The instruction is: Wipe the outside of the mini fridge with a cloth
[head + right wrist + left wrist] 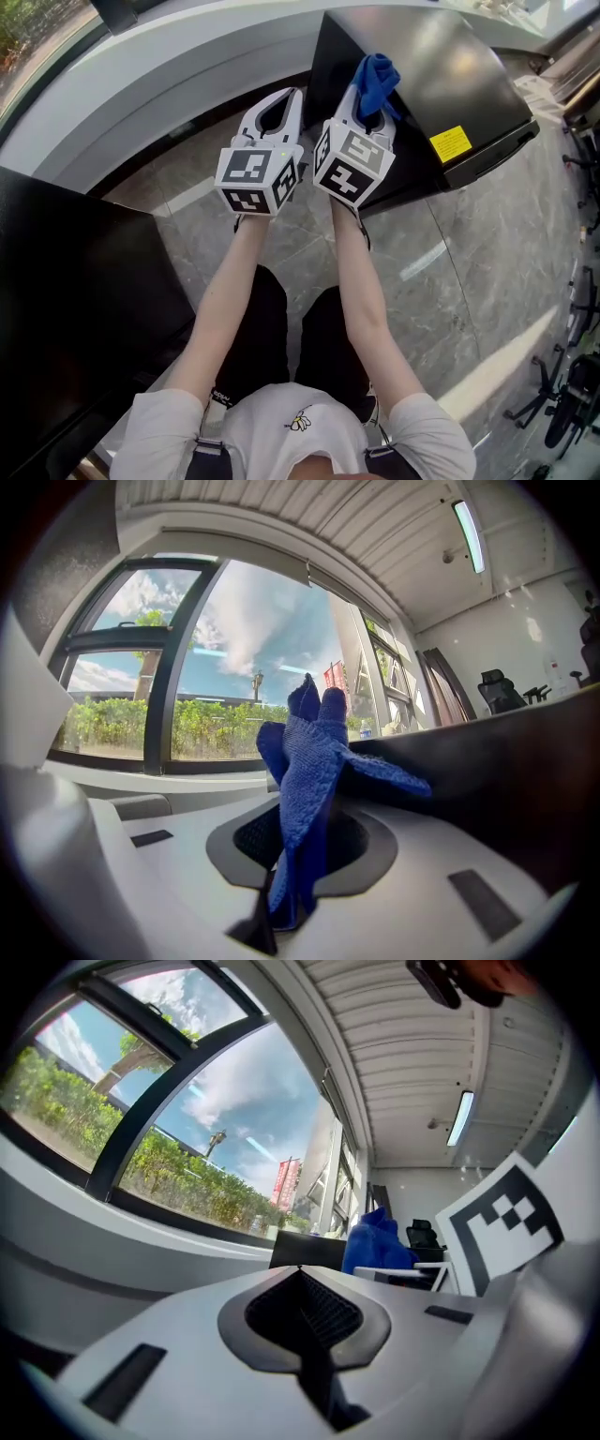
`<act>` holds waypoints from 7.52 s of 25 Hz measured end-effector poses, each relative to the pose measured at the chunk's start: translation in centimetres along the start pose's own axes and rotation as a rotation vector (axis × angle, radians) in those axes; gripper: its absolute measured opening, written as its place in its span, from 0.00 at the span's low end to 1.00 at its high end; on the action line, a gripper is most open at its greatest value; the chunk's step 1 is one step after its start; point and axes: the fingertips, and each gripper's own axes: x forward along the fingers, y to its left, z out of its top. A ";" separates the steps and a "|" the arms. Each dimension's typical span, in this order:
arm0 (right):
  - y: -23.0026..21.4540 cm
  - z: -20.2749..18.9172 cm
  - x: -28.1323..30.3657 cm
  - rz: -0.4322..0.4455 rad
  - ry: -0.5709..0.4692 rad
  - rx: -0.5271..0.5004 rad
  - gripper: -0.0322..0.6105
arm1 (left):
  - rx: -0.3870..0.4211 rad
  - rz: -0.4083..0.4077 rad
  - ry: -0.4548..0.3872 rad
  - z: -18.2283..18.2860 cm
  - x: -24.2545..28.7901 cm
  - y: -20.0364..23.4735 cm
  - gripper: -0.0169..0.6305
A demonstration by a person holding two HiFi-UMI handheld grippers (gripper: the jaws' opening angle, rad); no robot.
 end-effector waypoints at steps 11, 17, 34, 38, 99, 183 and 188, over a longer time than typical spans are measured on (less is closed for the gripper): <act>-1.5 -1.1 -4.1 -0.041 -0.050 -0.018 0.18 | 0.235 0.017 0.012 -5.1 -3.9 -1.3 0.03; -2.7 -1.2 -5.7 -0.102 -0.090 -0.001 0.18 | 0.211 -0.042 -0.012 -7.5 -3.7 -4.3 0.03; -8.0 -0.9 -12.2 -0.206 -0.103 -0.015 0.18 | 0.129 -0.095 -0.055 -8.3 -4.6 -7.8 0.03; -9.1 -0.9 -13.6 -0.217 -0.108 -0.043 0.18 | 0.142 -0.120 -0.051 -8.6 -4.6 -9.4 0.03; 8.2 -14.9 15.9 -0.315 -0.029 -0.077 0.18 | 0.146 0.139 0.020 -17.1 -1.7 18.7 0.03; -9.3 -15.3 -11.5 -0.367 0.042 -0.087 0.18 | 0.154 -0.172 0.033 -17.6 -5.0 -7.1 0.03; -9.9 -15.2 -12.1 -0.349 0.056 -0.062 0.18 | 0.195 -0.187 0.031 -17.9 -4.8 -8.2 0.03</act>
